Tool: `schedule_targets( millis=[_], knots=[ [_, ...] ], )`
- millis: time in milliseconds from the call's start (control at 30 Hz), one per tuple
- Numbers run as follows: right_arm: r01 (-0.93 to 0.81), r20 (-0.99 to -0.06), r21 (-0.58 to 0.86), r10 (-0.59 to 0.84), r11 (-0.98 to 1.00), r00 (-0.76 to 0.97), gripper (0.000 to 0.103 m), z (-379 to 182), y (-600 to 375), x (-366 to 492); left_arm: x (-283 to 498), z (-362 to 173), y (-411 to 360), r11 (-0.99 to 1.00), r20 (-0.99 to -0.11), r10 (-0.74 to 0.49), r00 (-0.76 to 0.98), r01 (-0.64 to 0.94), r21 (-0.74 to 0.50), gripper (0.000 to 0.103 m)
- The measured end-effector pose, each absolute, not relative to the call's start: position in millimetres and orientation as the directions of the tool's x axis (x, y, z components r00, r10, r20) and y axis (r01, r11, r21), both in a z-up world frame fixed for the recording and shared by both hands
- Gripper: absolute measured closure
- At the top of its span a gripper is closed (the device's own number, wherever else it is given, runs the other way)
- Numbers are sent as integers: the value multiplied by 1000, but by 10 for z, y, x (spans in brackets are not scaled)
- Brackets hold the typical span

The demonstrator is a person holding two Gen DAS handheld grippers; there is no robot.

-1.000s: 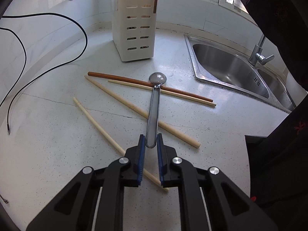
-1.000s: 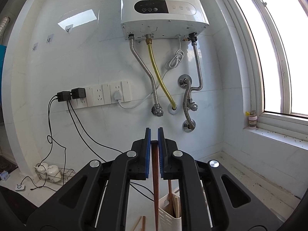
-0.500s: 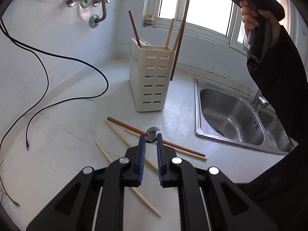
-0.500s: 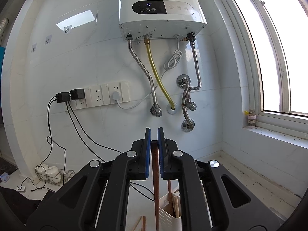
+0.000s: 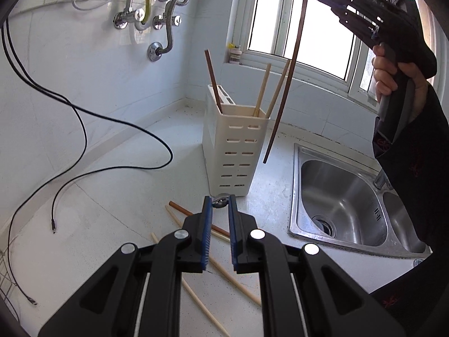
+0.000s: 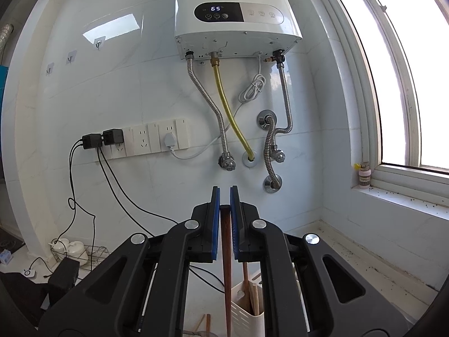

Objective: Organize utensils
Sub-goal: 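Lower the spoon into the holder with the left tool while the right tool lowers the chopstick in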

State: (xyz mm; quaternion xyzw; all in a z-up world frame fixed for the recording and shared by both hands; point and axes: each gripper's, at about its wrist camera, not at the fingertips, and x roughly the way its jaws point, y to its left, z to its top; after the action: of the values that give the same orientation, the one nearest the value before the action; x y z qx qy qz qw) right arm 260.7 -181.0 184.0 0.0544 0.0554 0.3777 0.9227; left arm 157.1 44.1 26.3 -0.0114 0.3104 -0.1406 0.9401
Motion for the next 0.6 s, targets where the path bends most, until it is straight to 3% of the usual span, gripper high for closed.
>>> schedule_targets(
  millis=[367,600],
  knots=[
    [-671,51,132,671,730,740,96,2173,-1938,2604,1540,1301,531,953,-442,-303,844,276,-126,92],
    [-638,90,89,631,765,770,96,2368,-1868,2707,1788,1470,312,953,-419,-295,858,297,-64,92]
  ],
)
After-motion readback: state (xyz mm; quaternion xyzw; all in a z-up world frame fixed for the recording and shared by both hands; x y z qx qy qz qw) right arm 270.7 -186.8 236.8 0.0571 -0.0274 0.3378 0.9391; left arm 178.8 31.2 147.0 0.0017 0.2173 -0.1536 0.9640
